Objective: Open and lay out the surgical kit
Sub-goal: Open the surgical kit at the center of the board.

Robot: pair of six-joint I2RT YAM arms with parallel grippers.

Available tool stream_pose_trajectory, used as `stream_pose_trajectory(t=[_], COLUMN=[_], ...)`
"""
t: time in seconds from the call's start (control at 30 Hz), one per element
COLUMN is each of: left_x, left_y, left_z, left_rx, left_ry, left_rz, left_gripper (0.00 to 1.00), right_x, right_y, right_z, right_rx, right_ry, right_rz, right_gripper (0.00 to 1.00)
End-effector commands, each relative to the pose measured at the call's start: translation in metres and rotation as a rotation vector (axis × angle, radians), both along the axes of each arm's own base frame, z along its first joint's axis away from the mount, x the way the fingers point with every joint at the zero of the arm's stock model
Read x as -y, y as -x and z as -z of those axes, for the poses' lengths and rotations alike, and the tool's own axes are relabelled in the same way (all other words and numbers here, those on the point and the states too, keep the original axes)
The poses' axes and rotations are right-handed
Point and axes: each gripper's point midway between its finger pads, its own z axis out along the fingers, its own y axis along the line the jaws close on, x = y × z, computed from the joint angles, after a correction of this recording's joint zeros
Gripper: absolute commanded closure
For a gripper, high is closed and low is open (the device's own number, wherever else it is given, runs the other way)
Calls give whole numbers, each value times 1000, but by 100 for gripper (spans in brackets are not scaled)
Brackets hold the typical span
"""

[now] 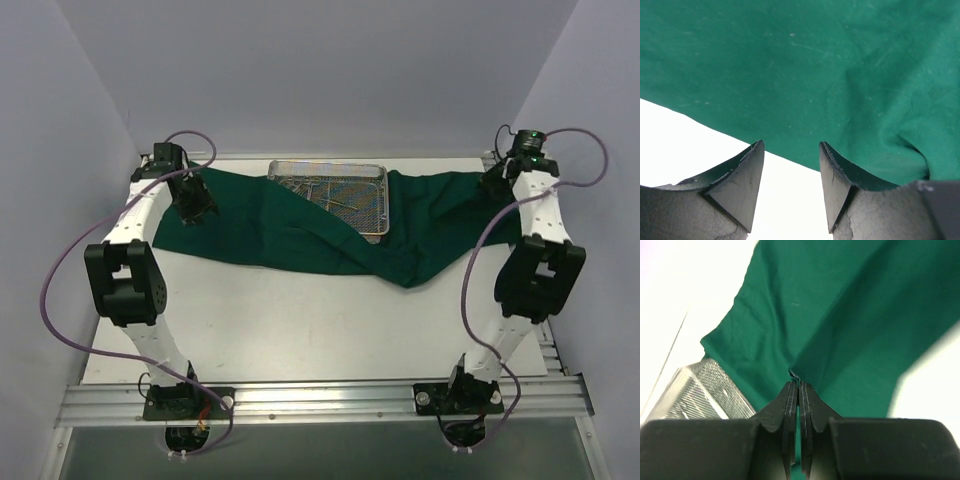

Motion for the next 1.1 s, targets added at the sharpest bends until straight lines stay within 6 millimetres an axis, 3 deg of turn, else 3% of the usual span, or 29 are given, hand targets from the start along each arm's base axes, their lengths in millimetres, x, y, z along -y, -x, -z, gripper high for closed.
stream_pose_trajectory(t=[0.0,0.03,0.07,0.1,0.13,0.17,0.2,0.23,0.3,0.33,0.37,0.4,0.43,0.5,0.53,0.57,0.6,0.63,0.67,0.7,0.73,0.77,0.8,0.83,0.87,0.9,0.97,1.0,1.07], left_x=[-10,-11,-14,-17,-24,-30,-36,-46,-54,-55,-54,-52,-48,-45,-43,-41,-40,-38,-33,-30,-28,-25,-23,-22,-22,-22,-24,-20,-16], left_y=[-2,-1,1,6,16,19,26,28,35,39,42,46,48,52,53,52,51,50,49,49,49,50,52,53,53,56,57,55,52], left_z=[-37,-38,-37,-39,-37,-40,-44,-47,-50,-43,-39,-39,-31,-33,-37,-41,-47,-50,-56,-58,-60,-62,-66,-68,-69,-66,-62,-59,-51], left_rx=[98,101,99,96,57,55,64,79,89,76,68,77,77,81,87,100,118,130,143,150,153,155,167,174,183,182,180,194,177], left_ry=[-43,-44,-62,-68,-75,-85,-101,-105,-91,-91,-95,-93,-68,-56,-46,-41,-43,-37,-15,-8,-2,8,13,10,6,3,-6,12,31], left_rz=[-18,-20,-31,-45,-68,-89,-108,-136,-174,-177,-176,-172,-155,-145,-134,-122,-105,-94,-76,-65,-61,-56,-52,-48,-47,-40,-41,-17,0], left_gripper=[43,43,43,43,43,43,43,41,41,41,41,40,40,40,40,40,40,40,40,40,40,40,41,41,41,41,41,41,41], right_x=[39,43,45,55,55,51,61,48,44,36,32,25,7,-11,-15,-33,-44,-55,-92,-113,-131,-171,-191,-216,-240,-282,-328,-363,-390], right_y=[116,143,176,219,252,290,324,354,381,394,397,395,376,342,301,264,238,204,174,147,125,110,91,63,49,29,10,-1,-14], right_z=[-40,-62,-59,-40,-56,-54,-56,-64,-71,-72,-71,-68,-61,-60,-67,-88,-104,-108,-138,-129,-138,-144,-163,-145,-144,-137,-134,-120,-114], right_rx=[-247,-226,-285,-377,-361,-435,-473,-498,-510,-483,-465,-457,-410,-322,-199,-92,-22,-9,75,56,106,156,233,226,257,286,361,381,434], right_ry=[268,290,274,225,231,215,224,244,301,320,325,311,237,124,72,77,112,154,252,291,320,326,359,374,382,385,338,272,217], right_rz=[39,81,117,189,241,280,373,410,476,488,466,409,259,132,72,-4,-58,-107,-211,-290,-338,-448,-525,-582,-647,-761,-873,-965,-1024], right_gripper=[100,100,100,100,100,100,100,100,95,81,34,6,1,0,0,0,0,0,0,0,0,0,0,0,1,2,7,8,11])
